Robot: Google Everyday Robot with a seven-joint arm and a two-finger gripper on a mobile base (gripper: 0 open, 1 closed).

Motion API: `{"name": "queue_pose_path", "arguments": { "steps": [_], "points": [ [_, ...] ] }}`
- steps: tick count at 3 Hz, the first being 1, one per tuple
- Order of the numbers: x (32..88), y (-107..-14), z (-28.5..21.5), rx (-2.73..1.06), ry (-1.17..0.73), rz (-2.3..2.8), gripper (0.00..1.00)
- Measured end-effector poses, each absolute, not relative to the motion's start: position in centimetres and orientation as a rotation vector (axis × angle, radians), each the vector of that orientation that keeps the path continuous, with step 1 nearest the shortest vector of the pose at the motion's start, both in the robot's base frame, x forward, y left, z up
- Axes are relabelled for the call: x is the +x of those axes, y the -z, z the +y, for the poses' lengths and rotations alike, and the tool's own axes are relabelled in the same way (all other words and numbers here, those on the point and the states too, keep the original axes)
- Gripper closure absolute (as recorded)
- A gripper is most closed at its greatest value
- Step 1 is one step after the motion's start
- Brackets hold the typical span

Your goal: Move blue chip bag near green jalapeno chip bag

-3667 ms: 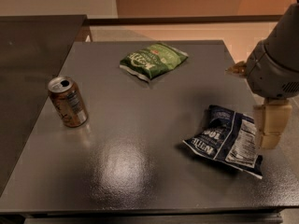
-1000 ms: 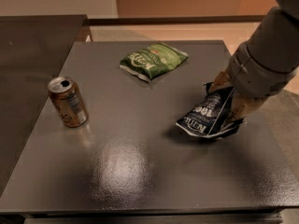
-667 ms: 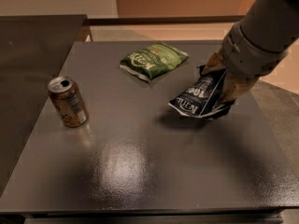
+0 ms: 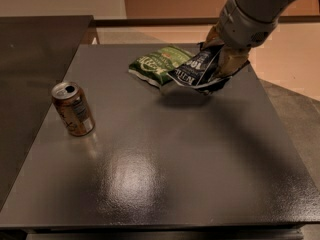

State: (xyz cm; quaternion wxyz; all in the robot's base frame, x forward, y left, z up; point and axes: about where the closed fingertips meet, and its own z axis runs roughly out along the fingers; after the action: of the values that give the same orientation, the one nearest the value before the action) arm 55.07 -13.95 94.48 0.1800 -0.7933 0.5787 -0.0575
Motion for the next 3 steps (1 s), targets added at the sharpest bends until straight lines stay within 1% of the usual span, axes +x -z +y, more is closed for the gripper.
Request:
{"name": "queue_pose_path", "arguments": {
  "steps": [1,2,3],
  "points": [
    [58.6,-93.9,-12.8,-2.243,0.174,1.639,1.00],
    [61.4,-92.9,-12.2,-2.237,0.181,1.664,0.83],
    [63.0,-91.6,-12.1,-2.234,0.182,1.693,0.59]
  ]
}}
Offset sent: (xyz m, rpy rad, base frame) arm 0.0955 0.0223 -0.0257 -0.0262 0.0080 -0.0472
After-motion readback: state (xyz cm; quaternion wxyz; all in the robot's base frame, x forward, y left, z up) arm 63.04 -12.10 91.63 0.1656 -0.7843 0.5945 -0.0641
